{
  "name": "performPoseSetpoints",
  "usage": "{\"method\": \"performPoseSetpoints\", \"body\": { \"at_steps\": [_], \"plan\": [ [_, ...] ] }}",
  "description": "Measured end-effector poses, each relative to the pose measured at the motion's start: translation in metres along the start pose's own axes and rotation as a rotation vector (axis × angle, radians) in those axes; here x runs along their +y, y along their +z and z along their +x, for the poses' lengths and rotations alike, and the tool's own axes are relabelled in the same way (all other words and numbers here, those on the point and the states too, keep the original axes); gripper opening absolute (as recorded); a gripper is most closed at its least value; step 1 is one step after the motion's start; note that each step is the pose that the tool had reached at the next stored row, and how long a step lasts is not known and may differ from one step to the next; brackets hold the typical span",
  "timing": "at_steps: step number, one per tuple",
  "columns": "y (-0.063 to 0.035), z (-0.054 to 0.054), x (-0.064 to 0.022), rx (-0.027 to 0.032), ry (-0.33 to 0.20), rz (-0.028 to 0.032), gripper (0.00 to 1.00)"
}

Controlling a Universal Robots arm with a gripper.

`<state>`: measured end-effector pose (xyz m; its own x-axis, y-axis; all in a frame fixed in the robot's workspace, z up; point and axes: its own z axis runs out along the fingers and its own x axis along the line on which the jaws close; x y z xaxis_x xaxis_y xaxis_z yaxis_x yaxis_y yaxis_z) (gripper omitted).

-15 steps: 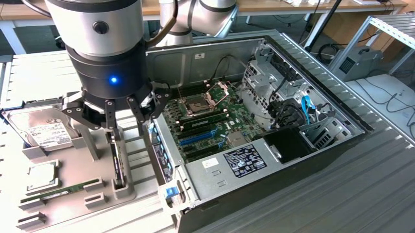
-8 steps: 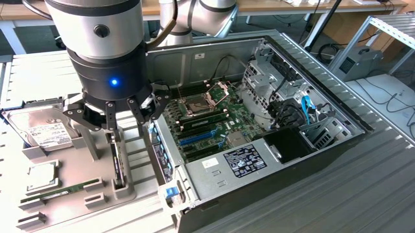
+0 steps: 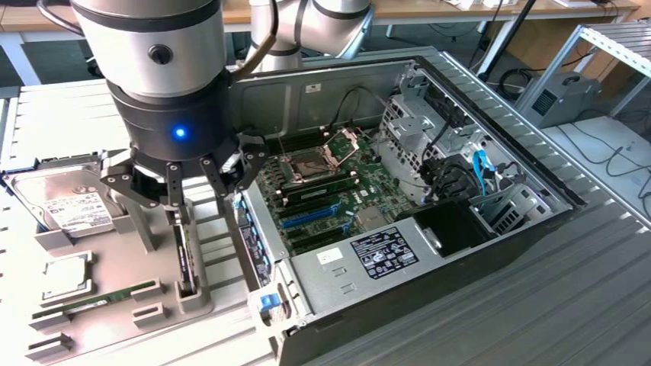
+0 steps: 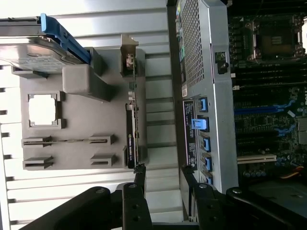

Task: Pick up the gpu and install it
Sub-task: 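Pick up the gpu and move the gpu toward the slot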

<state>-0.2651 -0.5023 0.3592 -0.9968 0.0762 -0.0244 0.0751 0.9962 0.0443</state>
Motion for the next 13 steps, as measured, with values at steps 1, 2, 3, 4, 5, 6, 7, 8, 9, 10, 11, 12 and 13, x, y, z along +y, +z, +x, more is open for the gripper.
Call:
{"method": "performPoseSetpoints", "body": {
  "at_steps": [1,2,3,4,5,6,7,8,9,10,11,12,13],
  "plan": [
    [0.0005,0.0,0.0,0.0,0.0,0.0,0.42],
    [0.0008,0.0,0.0,0.0,0.0,0.0,0.42],
    [0.0011,0.0,0.0,0.0,0.0,-0.0001,0.42],
    [0.0015,0.0001,-0.0001,0.0,0.0,0.0,0.42],
    [0.0022,0.0001,-0.0001,0.0,0.0,-0.0001,0.42],
    [0.0025,0.0001,-0.0001,0.0,0.0,-0.0001,0.42],
    [0.0028,0.0001,-0.0001,0.0,0.0,-0.0001,0.42],
    [0.0033,0.0001,-0.0001,0.0,0.0,-0.0001,0.42],
    [0.0036,0.0001,-0.0001,0.0,0.0,-0.0001,0.42],
    [0.0041,0.0001,-0.0002,0.0,0.0,-0.0001,0.42],
    [0.0043,0.0001,-0.0002,0.0,0.0,-0.0001,0.42],
    [0.0047,0.0001,-0.0002,0.0,0.0,-0.0001,0.42],
    [0.005,0.0001,-0.0002,0.0,0.0,-0.0001,0.42]
  ]
}}
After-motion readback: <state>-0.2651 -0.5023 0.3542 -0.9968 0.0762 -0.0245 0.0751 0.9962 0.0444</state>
